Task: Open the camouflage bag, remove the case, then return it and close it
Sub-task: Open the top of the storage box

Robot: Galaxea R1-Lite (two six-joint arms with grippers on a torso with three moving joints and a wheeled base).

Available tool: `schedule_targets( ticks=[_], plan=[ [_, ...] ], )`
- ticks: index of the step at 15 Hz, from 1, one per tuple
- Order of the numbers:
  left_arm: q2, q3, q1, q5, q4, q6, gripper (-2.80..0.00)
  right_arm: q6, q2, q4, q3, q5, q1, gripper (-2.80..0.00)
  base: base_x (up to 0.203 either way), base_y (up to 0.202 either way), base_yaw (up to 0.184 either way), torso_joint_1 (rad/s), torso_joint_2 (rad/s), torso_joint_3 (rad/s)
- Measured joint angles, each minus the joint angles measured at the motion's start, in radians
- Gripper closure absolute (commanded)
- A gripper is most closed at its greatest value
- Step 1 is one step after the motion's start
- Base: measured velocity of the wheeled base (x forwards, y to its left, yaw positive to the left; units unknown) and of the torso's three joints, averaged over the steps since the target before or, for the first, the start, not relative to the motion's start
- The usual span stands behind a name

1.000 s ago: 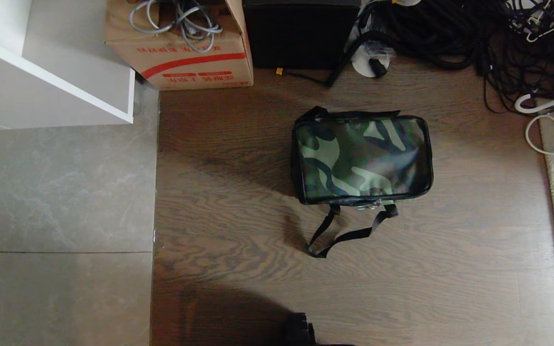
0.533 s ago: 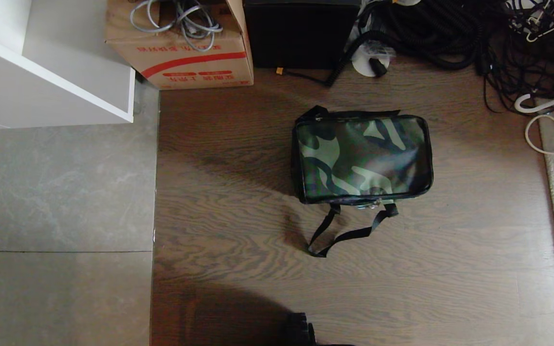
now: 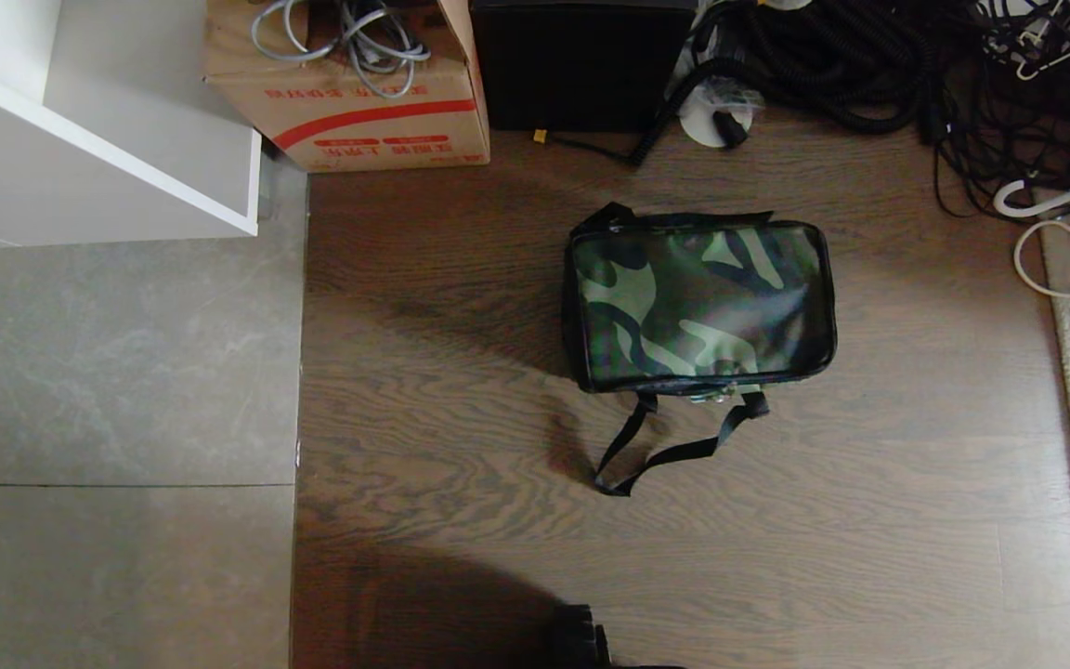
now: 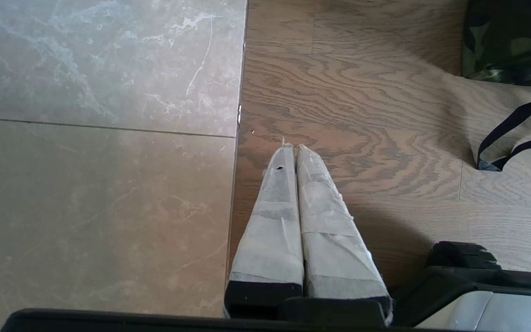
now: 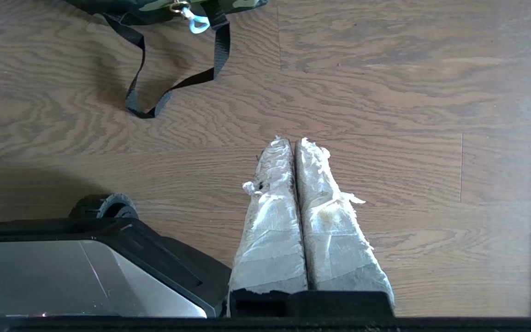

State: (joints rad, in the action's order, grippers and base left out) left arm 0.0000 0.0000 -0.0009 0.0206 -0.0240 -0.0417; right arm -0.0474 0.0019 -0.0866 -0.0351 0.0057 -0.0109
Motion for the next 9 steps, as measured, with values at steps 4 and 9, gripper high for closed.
schedule_targets(
  ticks=[4, 9],
  plan=[
    [0.000, 0.000, 0.000, 0.000, 0.000, 0.000, 0.00, 0.000, 0.000, 0.000, 0.000, 0.000, -0.001, 0.00, 0.000, 0.000, 0.000, 0.000, 0.00, 0.000],
    [0.000, 0.000, -0.001, 0.000, 0.000, 0.000, 0.00, 0.000, 0.000, 0.000, 0.000, 0.000, -0.001, 0.00, 0.000, 0.000, 0.000, 0.000, 0.00, 0.000]
  ],
)
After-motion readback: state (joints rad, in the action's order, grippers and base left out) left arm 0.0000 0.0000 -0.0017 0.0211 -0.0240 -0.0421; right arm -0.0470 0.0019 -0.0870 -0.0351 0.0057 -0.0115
